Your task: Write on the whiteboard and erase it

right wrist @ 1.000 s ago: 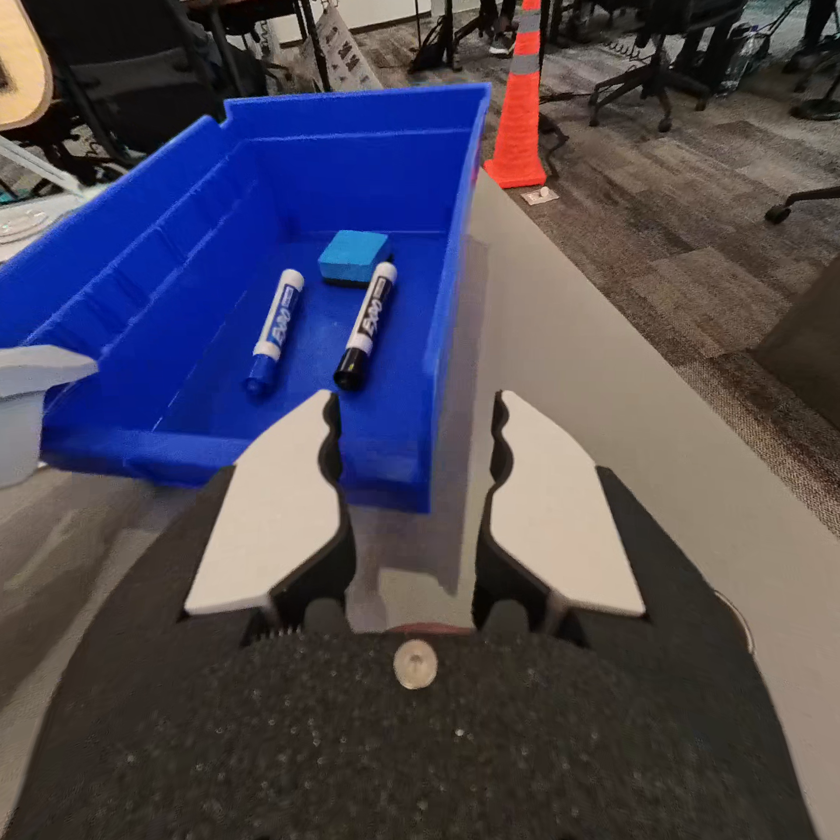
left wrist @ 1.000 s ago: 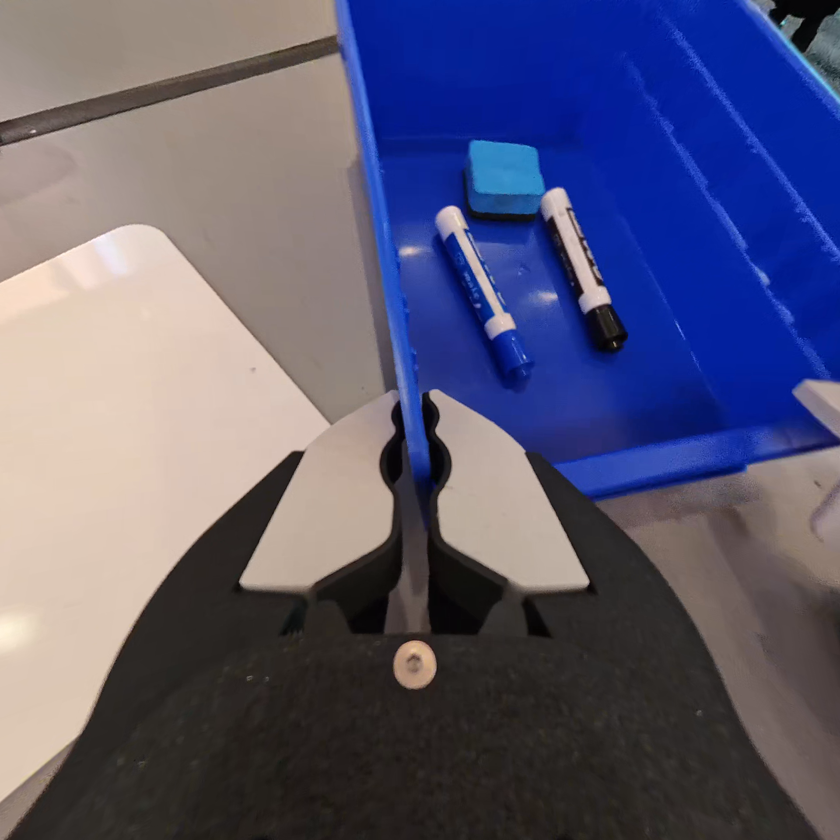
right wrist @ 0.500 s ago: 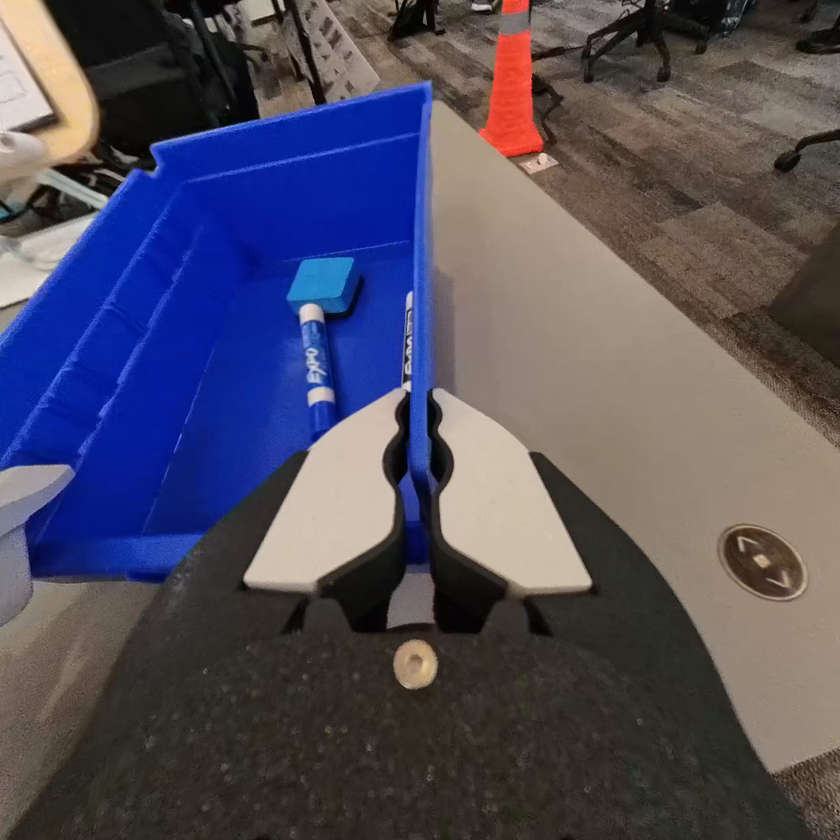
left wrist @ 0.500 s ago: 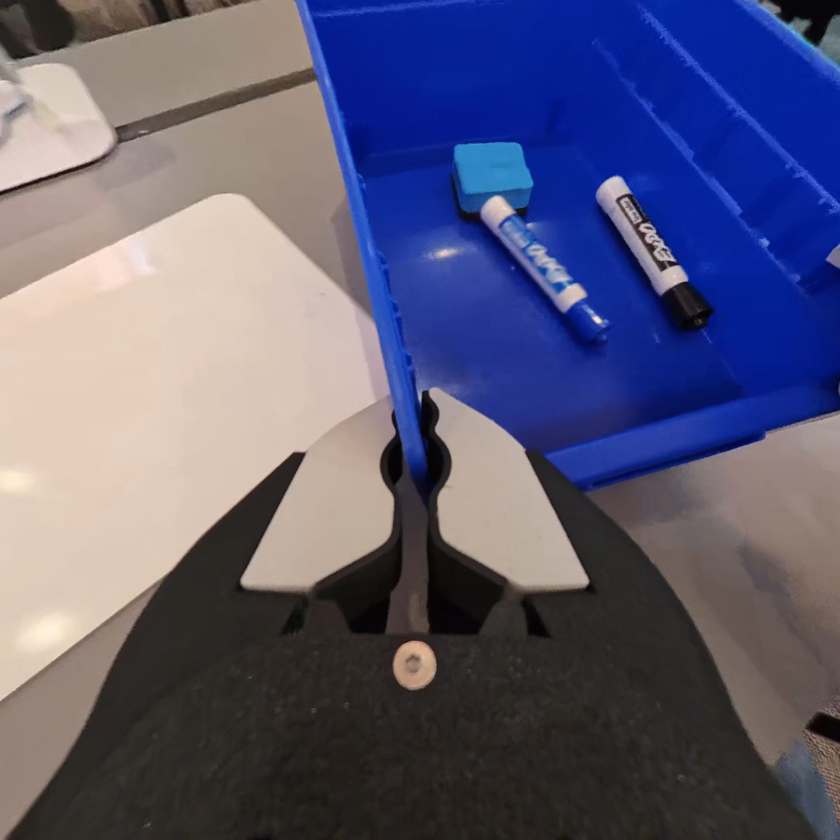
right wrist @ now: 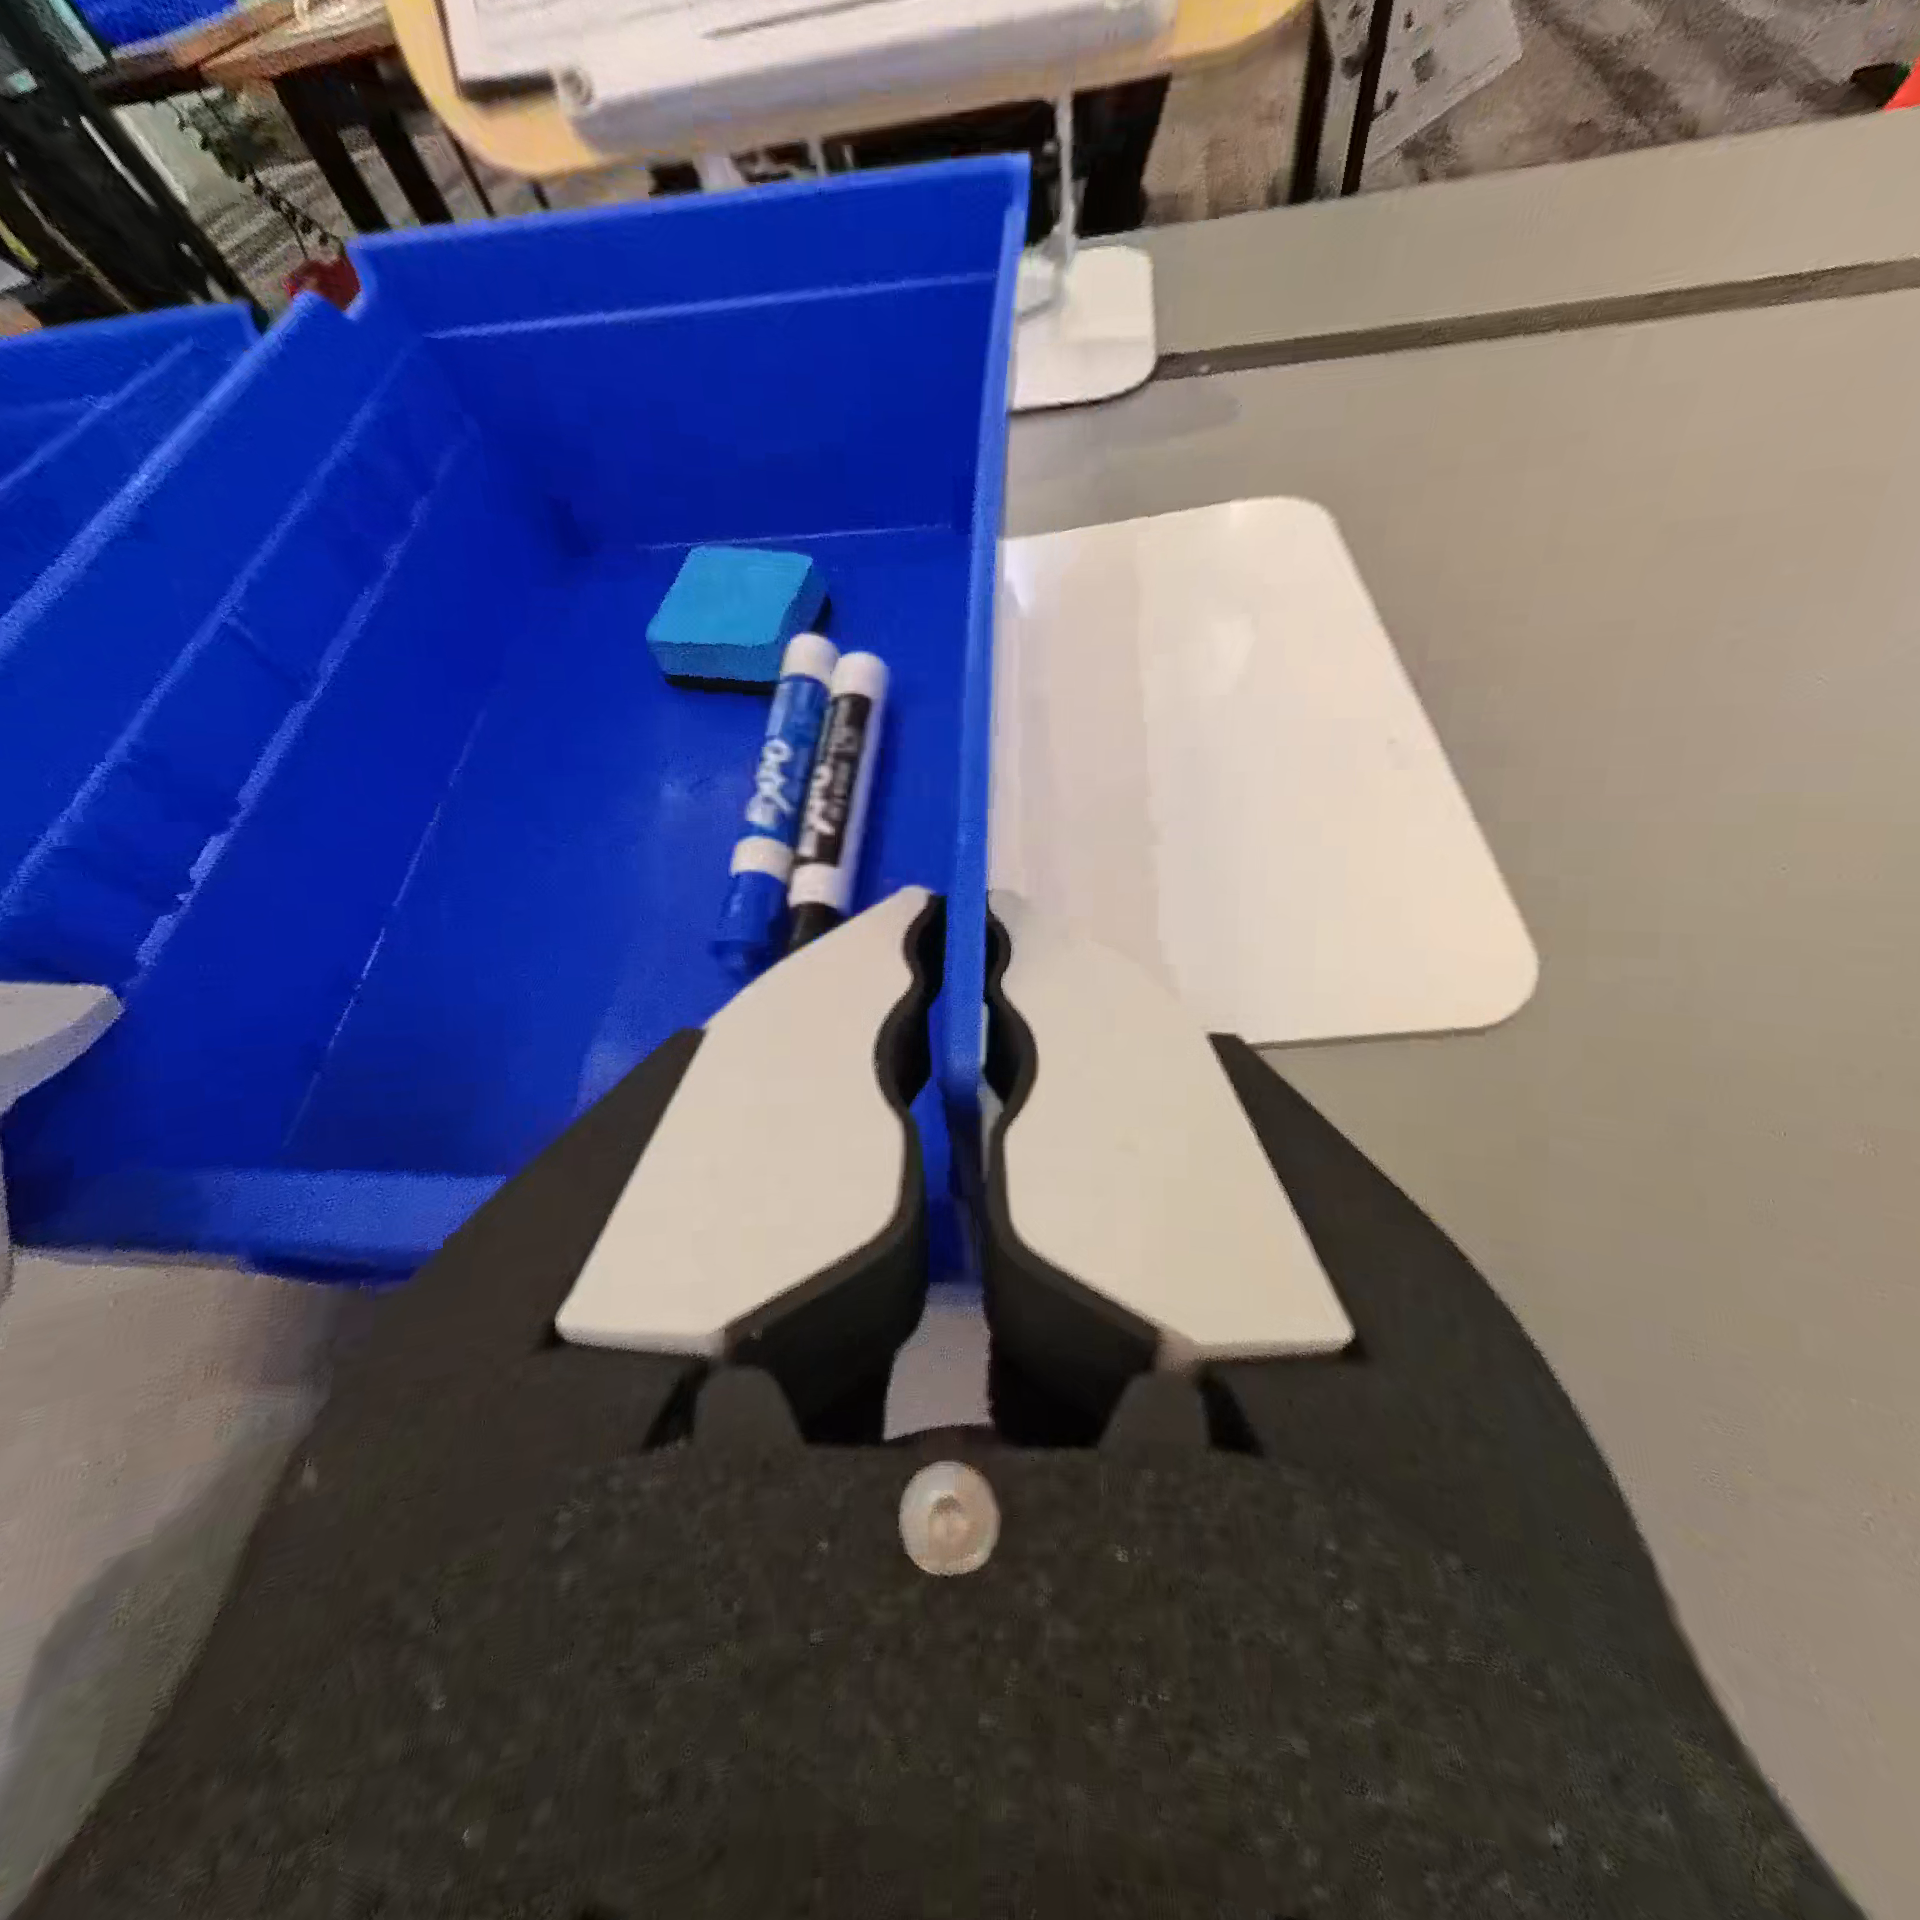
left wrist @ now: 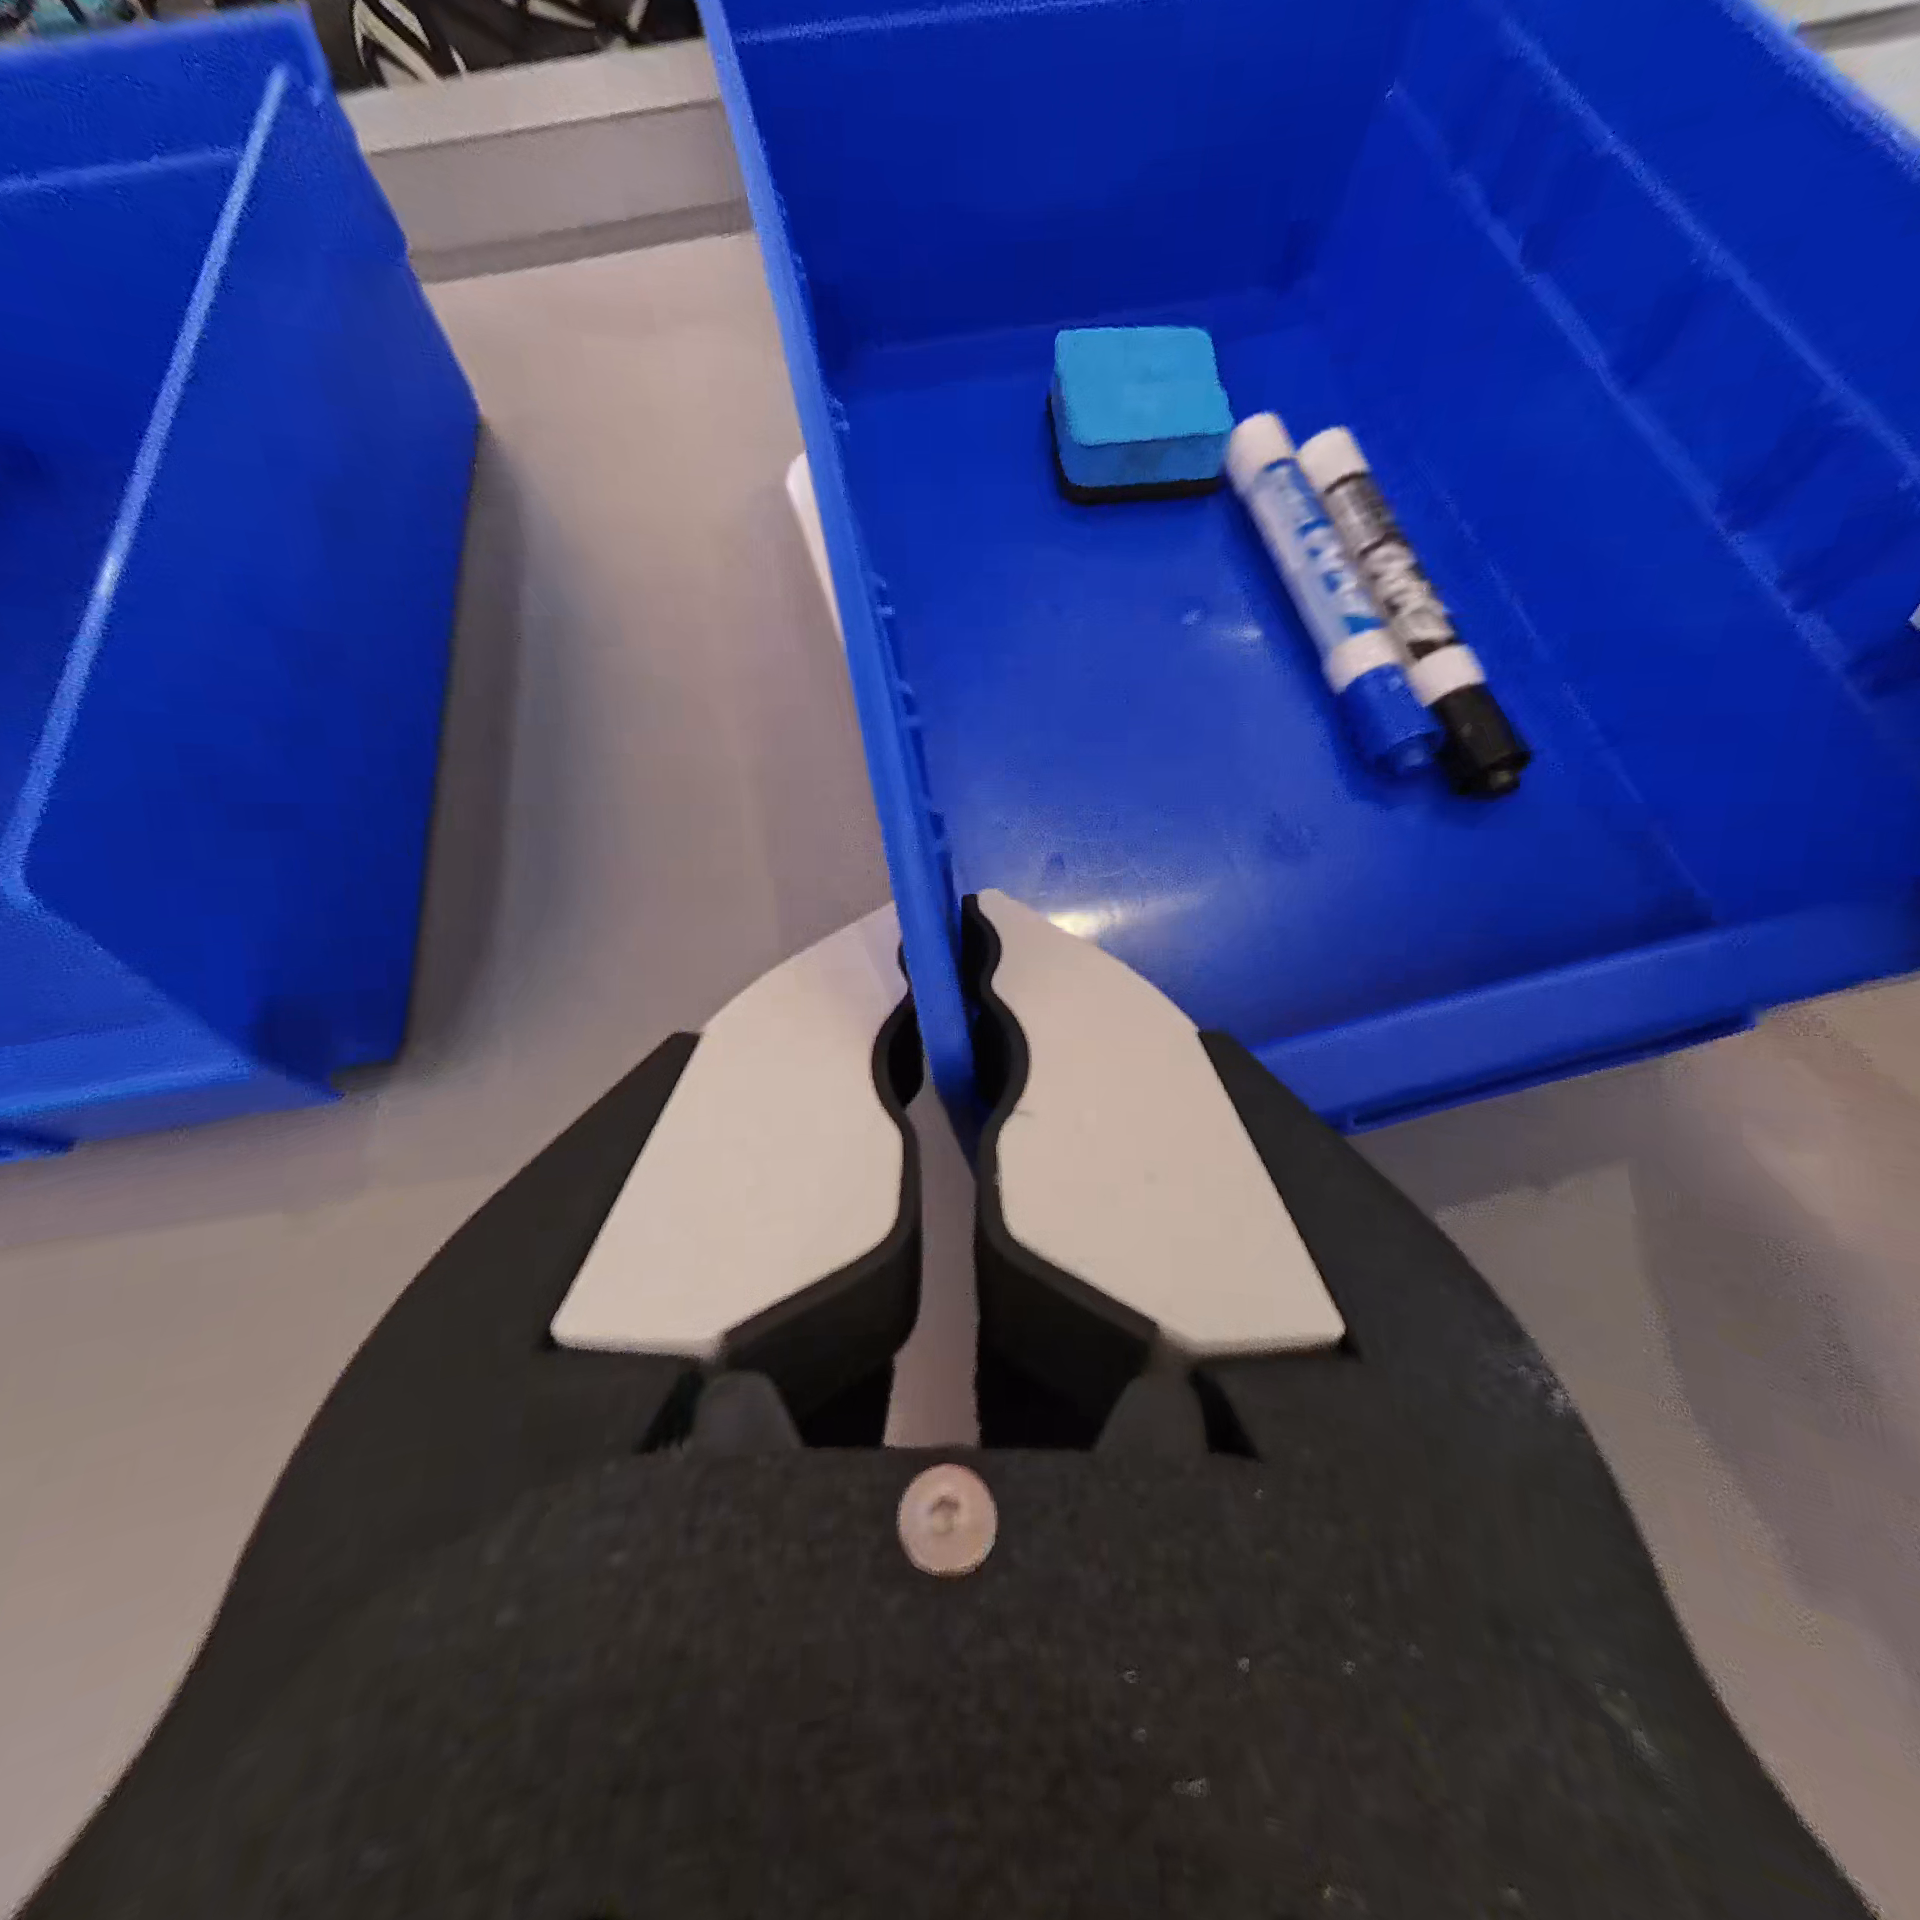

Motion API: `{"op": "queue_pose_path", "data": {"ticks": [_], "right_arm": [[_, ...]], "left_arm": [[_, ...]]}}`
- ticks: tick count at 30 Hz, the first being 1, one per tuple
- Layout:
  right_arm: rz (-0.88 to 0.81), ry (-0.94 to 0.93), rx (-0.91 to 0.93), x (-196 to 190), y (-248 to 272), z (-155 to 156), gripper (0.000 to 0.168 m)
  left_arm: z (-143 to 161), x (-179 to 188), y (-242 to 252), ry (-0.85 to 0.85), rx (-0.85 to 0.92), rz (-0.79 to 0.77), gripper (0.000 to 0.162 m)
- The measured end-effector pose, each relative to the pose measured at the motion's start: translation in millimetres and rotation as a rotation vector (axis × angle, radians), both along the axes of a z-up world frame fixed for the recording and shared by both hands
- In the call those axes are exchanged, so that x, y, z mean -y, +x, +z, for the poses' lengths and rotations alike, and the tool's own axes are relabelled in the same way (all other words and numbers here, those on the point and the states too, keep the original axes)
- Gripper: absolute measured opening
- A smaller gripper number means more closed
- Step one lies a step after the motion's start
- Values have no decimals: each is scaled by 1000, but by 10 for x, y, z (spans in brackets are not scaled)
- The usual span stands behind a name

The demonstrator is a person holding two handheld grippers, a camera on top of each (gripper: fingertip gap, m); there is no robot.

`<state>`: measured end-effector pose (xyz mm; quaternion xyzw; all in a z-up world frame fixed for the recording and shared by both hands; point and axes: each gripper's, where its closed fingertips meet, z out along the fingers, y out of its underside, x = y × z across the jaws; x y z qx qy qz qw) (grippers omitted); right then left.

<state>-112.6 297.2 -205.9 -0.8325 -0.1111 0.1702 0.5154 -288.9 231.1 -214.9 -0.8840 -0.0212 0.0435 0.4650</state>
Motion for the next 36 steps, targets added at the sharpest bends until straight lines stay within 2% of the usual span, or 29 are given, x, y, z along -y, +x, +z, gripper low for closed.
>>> {"op": "queue_pose_path", "data": {"ticks": [3, 4, 5, 6, 7, 8, 11, 13, 15, 17, 20, 21, 22, 23, 25, 27, 30, 34, 36], "right_arm": [[25, 40, -46, -35, -129, -29, 7], [42, 42, -61, -44, -146, -22, 8], [78, 45, -69, -32, -164, 2, 11], [120, 46, -75, 8, -163, 44, 16], [161, 60, -77, 73, -130, 110, 23], [205, 102, -76, 159, -70, 205, 30], [441, 336, -91, 615, 38, 546, 50], [589, 431, -120, 958, 17, 624, 49], [689, 438, -161, 1218, -98, 576, 50], [780, 371, -193, 1415, -316, 458, 53], [866, 277, -173, 1623, -694, 289, 56], [860, 278, -137, 1643, -812, 251, 57], [817, 286, -83, 1610, -911, 213, 59], [754, 287, -25, 1548, -998, 172, 62], [689, 251, 33, 1501, -1234, 113, 65], [688, 222, 29, 1520, -1552, 140, 70], [684, 196, 22, 1517, -1993, 158, 70], [677, 104, -60, 1513, -2464, 157, 71], [639, 96, -51, 1449, -2605, 120, 60]], "left_arm": [[-80, -97, -119, 43, 111, -30, 7], [-81, -108, -92, 37, 141, -68, 14], [-72, -81, -40, 27, 165, -115, 34], [-28, -20, -22, 36, 188, -135, 64], [82, 76, 14, 73, 231, -170, 80], [226, 209, 19, 120, 279, -200, 80], [534, 597, -425, 212, 333, -167, 75], [457, 719, -1105, 145, 263, -57, 69], [322, 772, -2096, 83, 55, 161, 69], [194, 746, -2813, 28, -27, 278, 70], [76, 493, -3284, 18, 46, 287, 69], [86, 412, -3377, 34, 51, 284, 60], [95, 351, -3440, 47, 49, 274, 40], [96, 313, -3434, 61, 71, 246, 10], [95, 358, -3323, 68, 162, 225, 3], [94, 564, -3164, 68, 149, 236, 2], [93, 1047, -2943, 55, 54, 308, 3], [95, 1690, -2656, 78, 33, 420, 3], [97, 1935, -2531, 93, 51, 456, 3]]}}
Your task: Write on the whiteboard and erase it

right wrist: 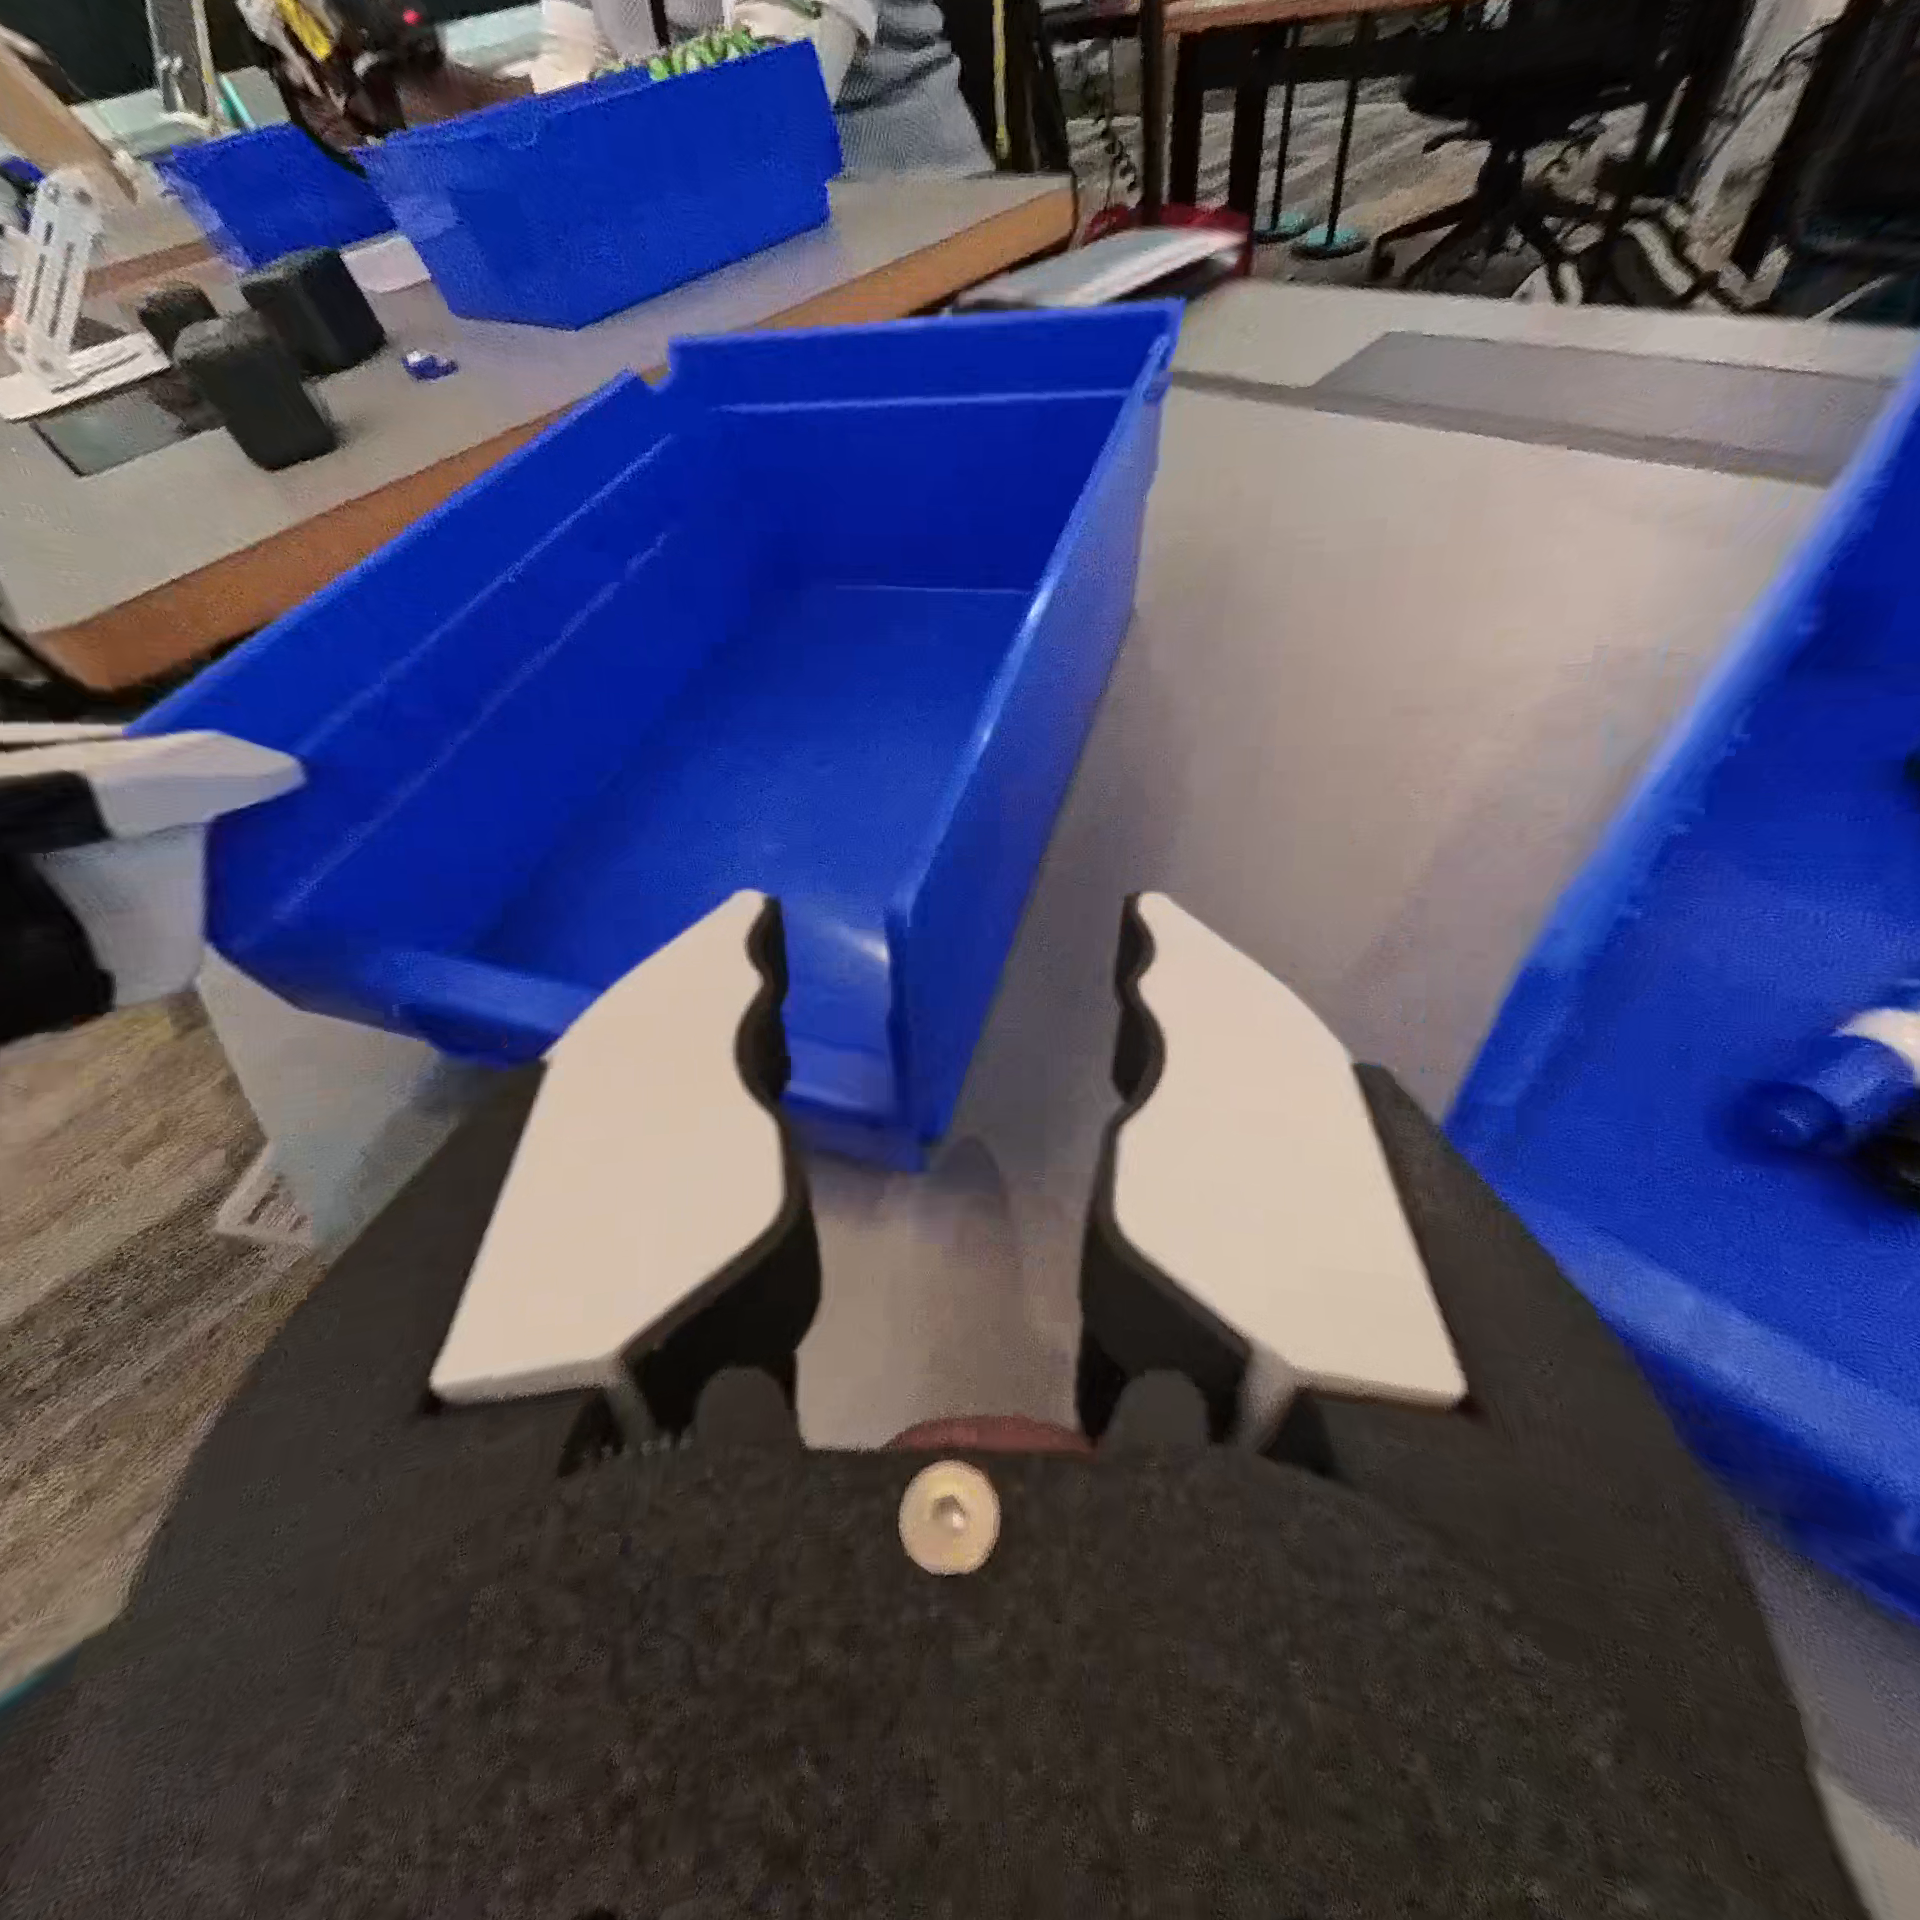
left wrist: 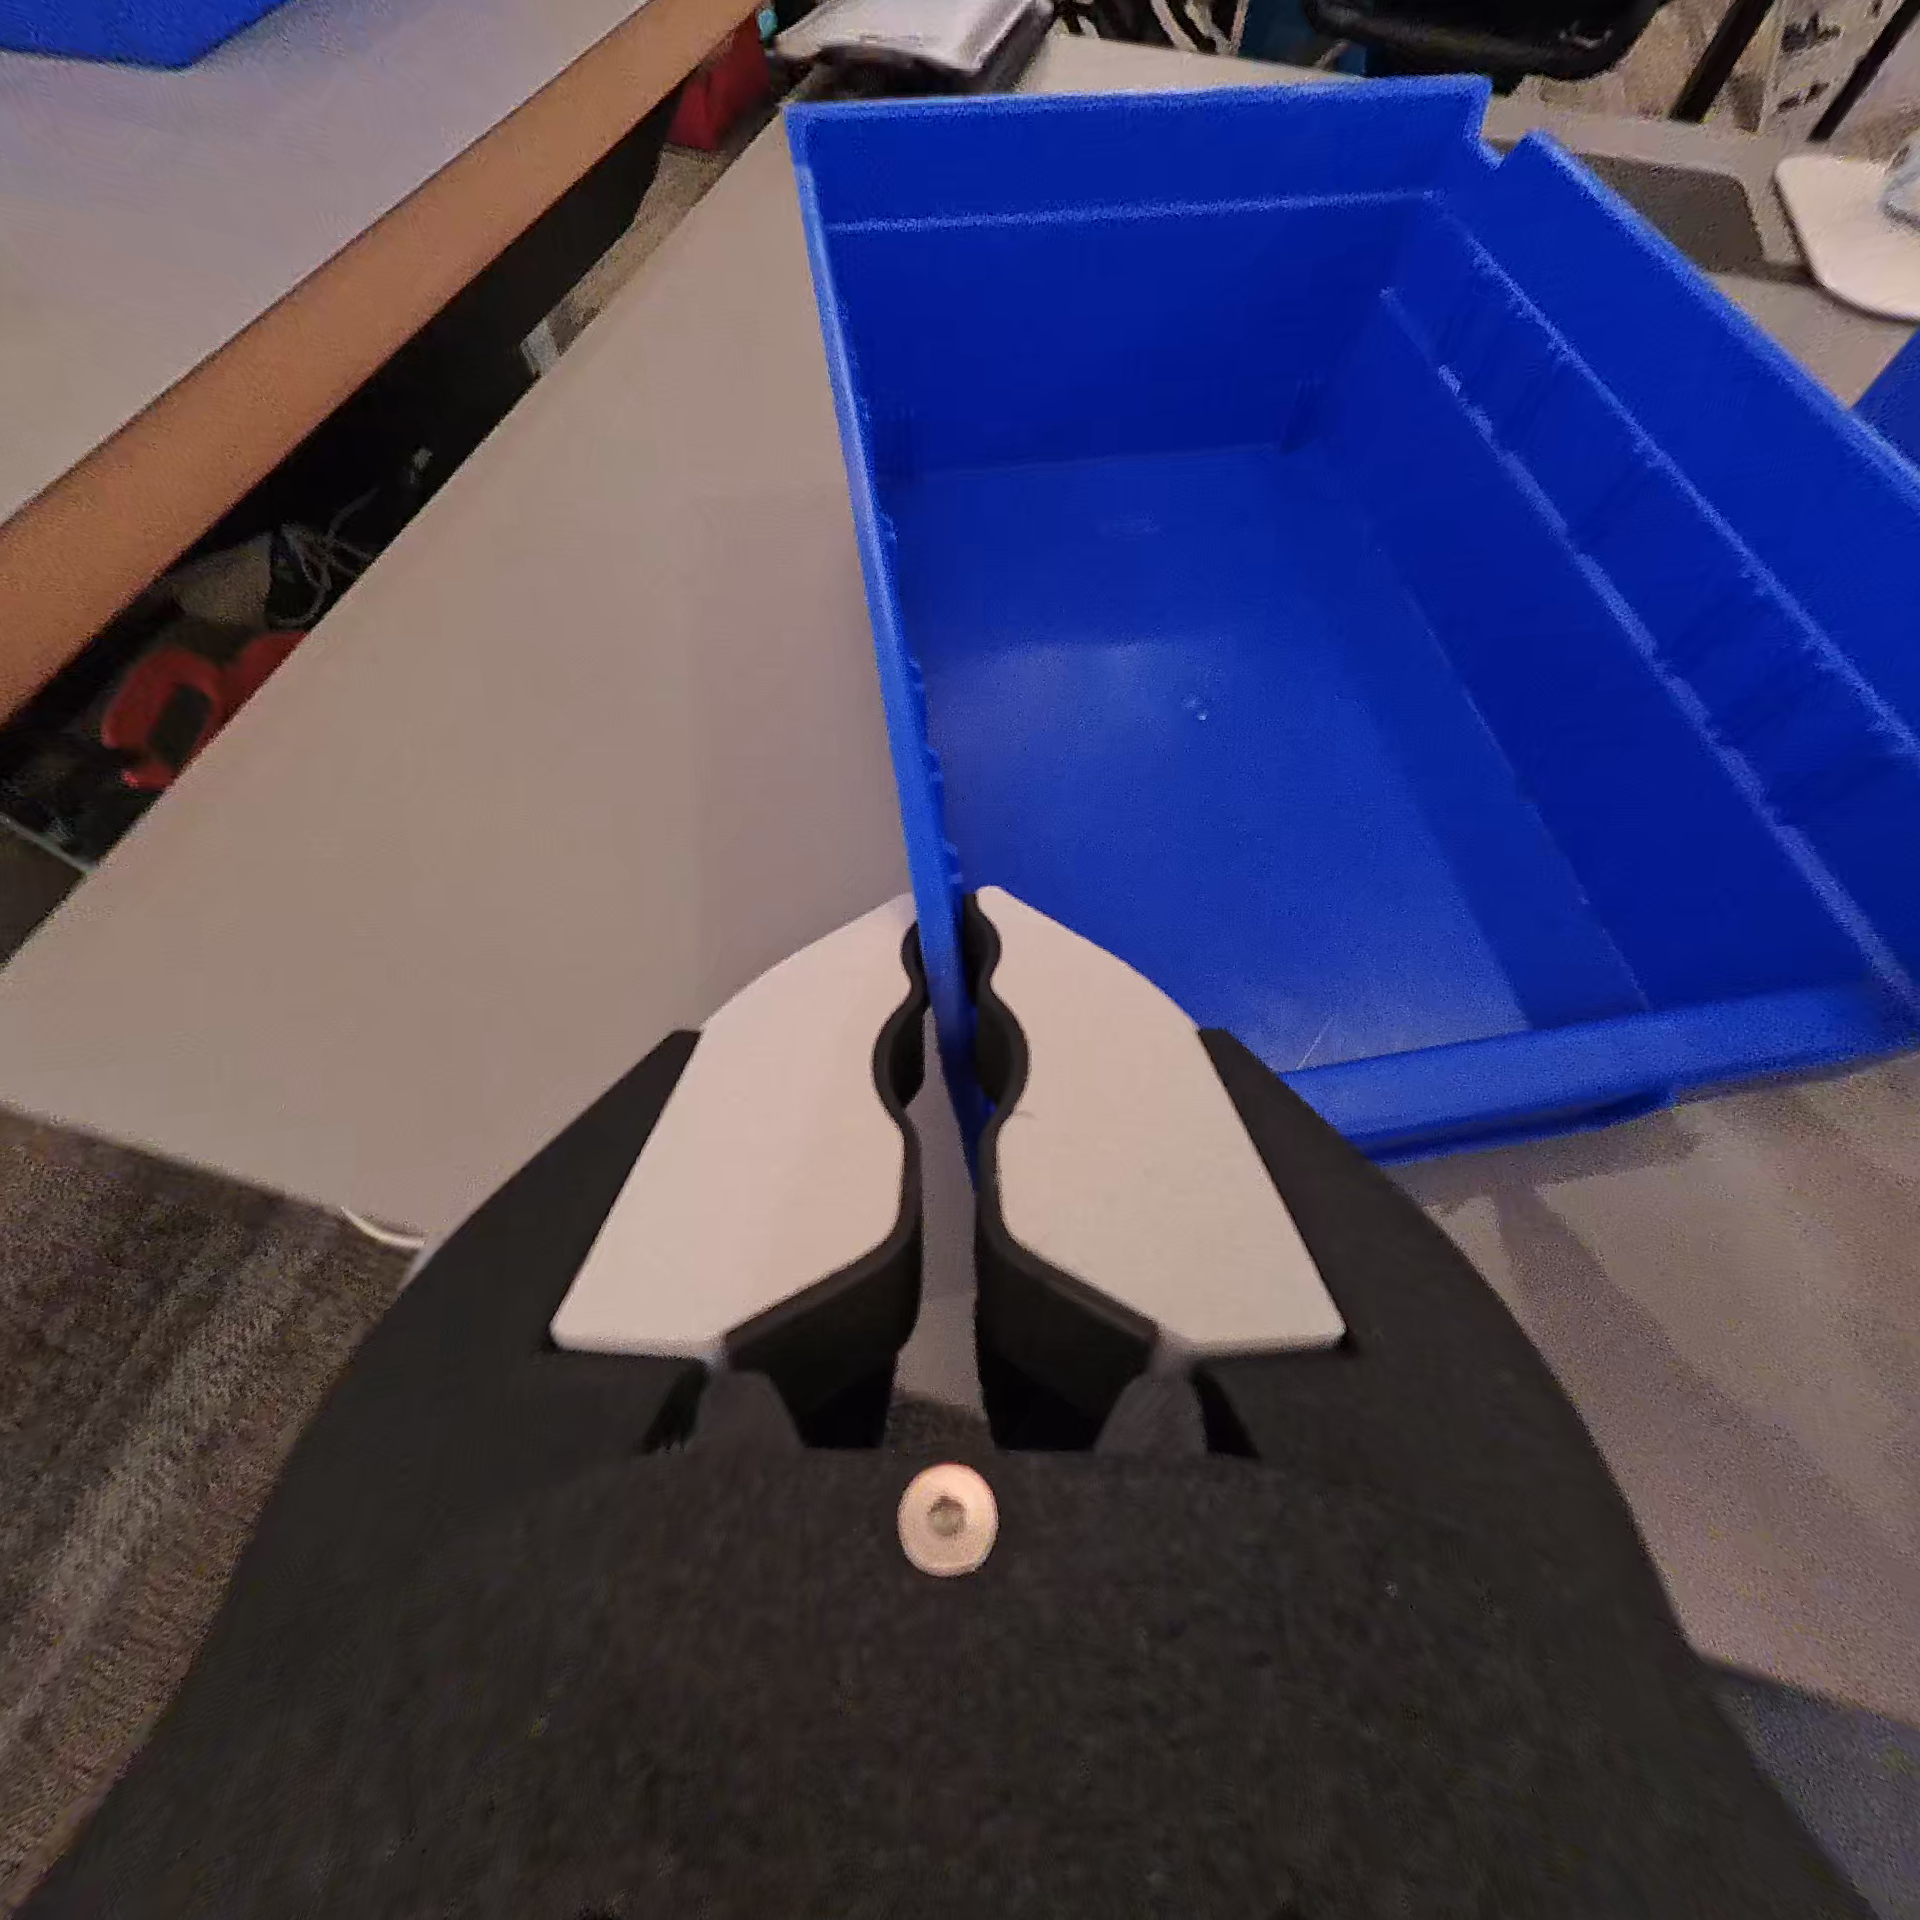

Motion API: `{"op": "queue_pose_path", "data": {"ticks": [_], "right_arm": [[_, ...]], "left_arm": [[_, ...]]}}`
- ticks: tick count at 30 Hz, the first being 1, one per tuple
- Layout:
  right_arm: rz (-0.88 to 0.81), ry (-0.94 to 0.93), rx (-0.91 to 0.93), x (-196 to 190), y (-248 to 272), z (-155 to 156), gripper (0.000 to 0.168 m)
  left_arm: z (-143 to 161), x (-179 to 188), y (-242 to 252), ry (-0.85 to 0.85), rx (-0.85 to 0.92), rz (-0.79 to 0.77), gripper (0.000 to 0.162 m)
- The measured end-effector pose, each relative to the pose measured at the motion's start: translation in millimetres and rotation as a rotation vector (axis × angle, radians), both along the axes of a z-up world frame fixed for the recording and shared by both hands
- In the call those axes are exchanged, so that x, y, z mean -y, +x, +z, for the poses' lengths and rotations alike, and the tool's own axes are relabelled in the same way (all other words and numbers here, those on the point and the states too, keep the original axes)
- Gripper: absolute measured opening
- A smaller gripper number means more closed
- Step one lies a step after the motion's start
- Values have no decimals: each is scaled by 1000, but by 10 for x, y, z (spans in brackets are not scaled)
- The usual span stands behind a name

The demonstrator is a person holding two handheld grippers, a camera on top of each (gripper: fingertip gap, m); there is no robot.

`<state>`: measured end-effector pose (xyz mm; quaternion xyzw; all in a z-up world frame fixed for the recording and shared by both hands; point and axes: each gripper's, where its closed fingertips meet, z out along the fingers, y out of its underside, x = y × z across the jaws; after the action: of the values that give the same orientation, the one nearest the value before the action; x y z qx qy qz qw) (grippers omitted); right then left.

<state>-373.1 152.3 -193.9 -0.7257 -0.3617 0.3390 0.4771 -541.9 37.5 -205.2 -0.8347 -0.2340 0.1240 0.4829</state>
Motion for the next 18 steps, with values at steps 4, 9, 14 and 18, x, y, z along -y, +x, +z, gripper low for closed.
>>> {"op": "queue_pose_path", "data": {"ticks": [4, 9, 14, 18], "right_arm": [[33, -45, 152, 126, -94, -219, 7], [-41, 117, 130, 202, 37, 267, 5], [-77, 207, -2, 114, 379, 1055, 4], [-226, 380, -132, -191, 1217, 1974, 5]], "left_arm": [[2, 263, 199, -6, -4, -4, 4], [409, 421, 376, 109, -85, 41, 3], [1297, 303, 736, 313, -186, -2, 5], [2116, -260, 1400, 454, -294, -154, 4]]}}
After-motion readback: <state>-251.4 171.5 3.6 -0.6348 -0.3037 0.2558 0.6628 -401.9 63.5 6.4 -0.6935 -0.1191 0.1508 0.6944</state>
